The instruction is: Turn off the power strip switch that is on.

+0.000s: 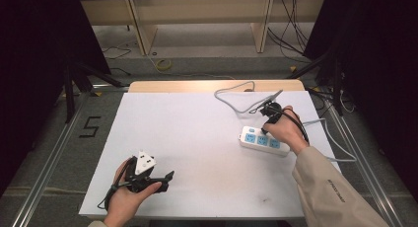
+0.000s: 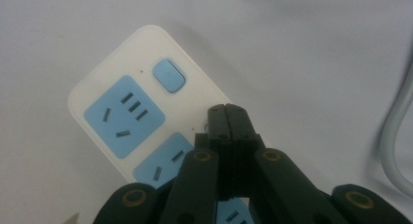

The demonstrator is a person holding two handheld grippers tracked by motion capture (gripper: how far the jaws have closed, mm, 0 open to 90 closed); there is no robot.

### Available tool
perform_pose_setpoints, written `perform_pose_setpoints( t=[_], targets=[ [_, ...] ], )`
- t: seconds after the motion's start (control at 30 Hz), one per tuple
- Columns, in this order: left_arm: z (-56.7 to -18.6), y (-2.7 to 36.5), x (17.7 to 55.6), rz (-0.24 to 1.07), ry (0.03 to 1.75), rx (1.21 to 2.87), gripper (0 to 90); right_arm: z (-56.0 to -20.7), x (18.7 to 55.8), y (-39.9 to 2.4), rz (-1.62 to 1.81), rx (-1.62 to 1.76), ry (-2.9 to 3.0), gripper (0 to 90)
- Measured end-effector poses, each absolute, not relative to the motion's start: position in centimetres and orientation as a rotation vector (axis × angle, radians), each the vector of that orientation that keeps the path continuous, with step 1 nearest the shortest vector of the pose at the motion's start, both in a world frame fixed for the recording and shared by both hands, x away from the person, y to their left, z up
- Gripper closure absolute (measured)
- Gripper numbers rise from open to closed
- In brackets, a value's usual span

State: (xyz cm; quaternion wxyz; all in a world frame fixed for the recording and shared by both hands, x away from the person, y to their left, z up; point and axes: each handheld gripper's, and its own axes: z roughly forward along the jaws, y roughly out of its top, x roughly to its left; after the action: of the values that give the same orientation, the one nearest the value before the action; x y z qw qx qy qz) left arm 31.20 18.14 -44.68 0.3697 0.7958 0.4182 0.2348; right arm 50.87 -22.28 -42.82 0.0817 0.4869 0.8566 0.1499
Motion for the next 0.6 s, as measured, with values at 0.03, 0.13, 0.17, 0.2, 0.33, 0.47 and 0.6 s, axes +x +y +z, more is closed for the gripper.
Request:
perform_pose_setpoints(
  t=[0.03,0.13,0.17,0.2,0.33,0.47,0.6],
  targets=[
    [-44.69,18.12,31.21,0.603,1.073,2.041,16.6,-42.83,50.92,-22.35,0.454,1.46,2.56,90.0],
    [-44.71,18.06,31.23,0.602,1.072,2.042,16.6,-42.83,51.01,-22.46,0.447,1.468,2.559,90.0],
    [-44.71,18.03,31.24,0.6,1.071,2.043,16.6,-42.81,51.05,-22.49,0.436,1.467,2.561,90.0],
    [-44.68,18.05,31.25,0.605,1.068,2.046,16.6,-42.82,51.09,-22.54,0.436,1.464,2.561,90.0],
    [-44.62,18.13,31.21,0.605,1.069,2.043,16.6,-42.83,51.13,-22.55,0.44,1.475,2.556,90.0],
    [-44.61,18.08,31.22,0.604,1.066,2.045,16.7,-42.82,51.13,-22.51,0.436,1.47,2.556,90.0],
    [-44.64,18.02,31.22,0.6,1.064,2.044,16.7,-42.82,51.21,-22.6,0.454,1.49,2.56,90.0]
  ],
)
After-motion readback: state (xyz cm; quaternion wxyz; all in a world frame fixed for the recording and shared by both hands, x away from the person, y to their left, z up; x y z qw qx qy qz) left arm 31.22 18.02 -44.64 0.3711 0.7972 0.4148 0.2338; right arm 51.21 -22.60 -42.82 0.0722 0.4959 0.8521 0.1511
